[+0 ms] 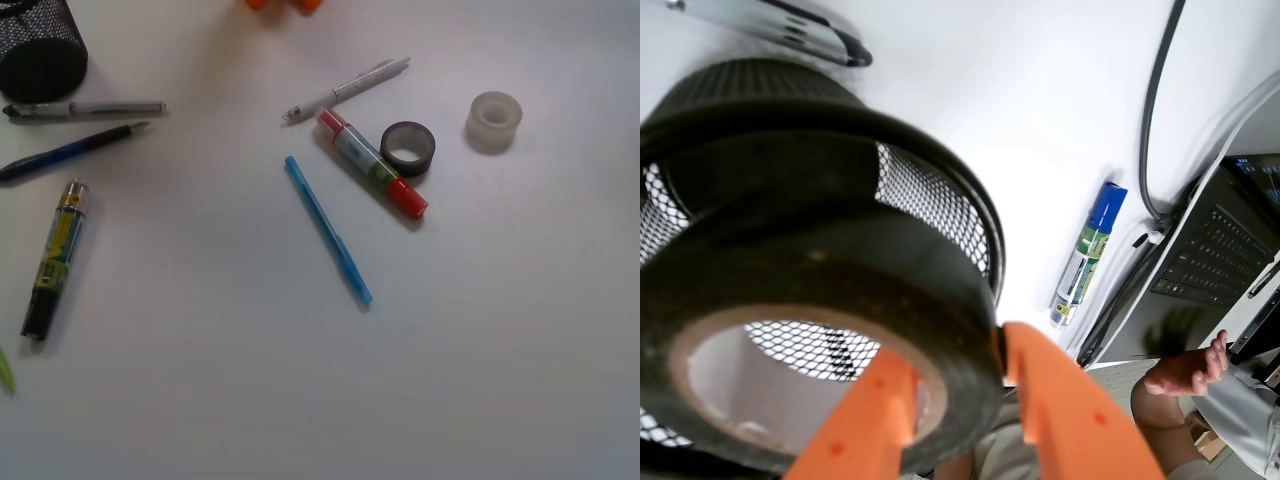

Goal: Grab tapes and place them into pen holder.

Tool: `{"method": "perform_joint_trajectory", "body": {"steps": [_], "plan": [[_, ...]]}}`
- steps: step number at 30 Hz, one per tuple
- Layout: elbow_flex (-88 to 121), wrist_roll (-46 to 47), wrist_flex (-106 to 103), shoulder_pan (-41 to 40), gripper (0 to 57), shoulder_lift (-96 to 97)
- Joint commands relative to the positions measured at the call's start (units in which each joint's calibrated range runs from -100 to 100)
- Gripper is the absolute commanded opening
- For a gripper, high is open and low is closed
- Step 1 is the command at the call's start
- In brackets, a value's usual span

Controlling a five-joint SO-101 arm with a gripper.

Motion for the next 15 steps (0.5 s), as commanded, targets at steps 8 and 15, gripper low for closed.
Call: {"method": "perform_joint_trajectory", "body": {"steps": [8, 15], "plan": [[-0.73, -1.32, 1.06, -0.31, 28.0, -1.37], [-0.91, -1.37, 1.06, -0.61, 28.1, -2.90]]}}
